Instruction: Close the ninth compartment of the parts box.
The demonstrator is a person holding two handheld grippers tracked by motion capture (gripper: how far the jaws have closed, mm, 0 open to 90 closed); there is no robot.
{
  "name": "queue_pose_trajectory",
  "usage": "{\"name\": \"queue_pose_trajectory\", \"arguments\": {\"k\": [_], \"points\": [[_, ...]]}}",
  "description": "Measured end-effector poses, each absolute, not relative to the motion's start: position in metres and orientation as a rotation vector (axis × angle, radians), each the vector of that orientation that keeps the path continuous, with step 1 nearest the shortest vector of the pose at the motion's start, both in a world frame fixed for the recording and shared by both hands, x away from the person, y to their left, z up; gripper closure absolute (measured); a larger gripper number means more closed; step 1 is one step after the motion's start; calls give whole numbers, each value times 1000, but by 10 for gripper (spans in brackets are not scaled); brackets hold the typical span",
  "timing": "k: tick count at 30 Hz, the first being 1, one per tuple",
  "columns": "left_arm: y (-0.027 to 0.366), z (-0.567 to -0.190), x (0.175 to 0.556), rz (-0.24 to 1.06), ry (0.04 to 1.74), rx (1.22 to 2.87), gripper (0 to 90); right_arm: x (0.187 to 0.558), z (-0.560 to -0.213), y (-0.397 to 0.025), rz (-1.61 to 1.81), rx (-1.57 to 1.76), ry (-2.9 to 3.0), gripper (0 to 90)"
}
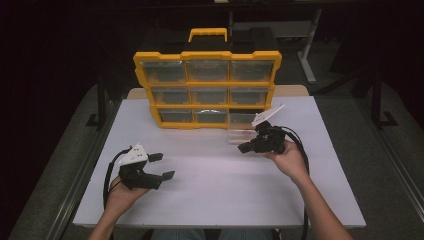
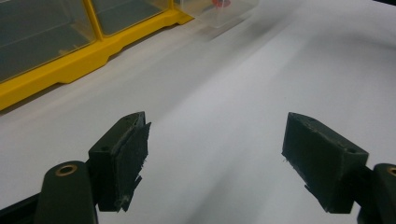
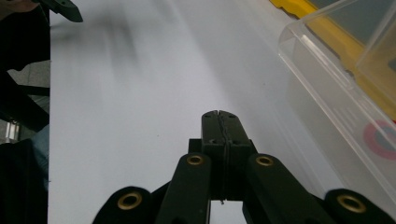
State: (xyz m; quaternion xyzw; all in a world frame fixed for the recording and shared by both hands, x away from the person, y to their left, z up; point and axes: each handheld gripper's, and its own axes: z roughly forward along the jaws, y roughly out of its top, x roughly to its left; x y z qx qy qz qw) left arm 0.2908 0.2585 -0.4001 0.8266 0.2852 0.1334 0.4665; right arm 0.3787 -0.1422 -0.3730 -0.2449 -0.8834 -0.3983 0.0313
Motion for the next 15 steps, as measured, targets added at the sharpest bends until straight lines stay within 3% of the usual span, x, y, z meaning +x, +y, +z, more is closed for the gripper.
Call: {"name": "queue_pose_trajectory", "arguments": {"k": [15], "points": [[260, -400, 290, 320, 710, 2032, 221, 397, -378, -141, -1166, -818, -2764, 889]]}}
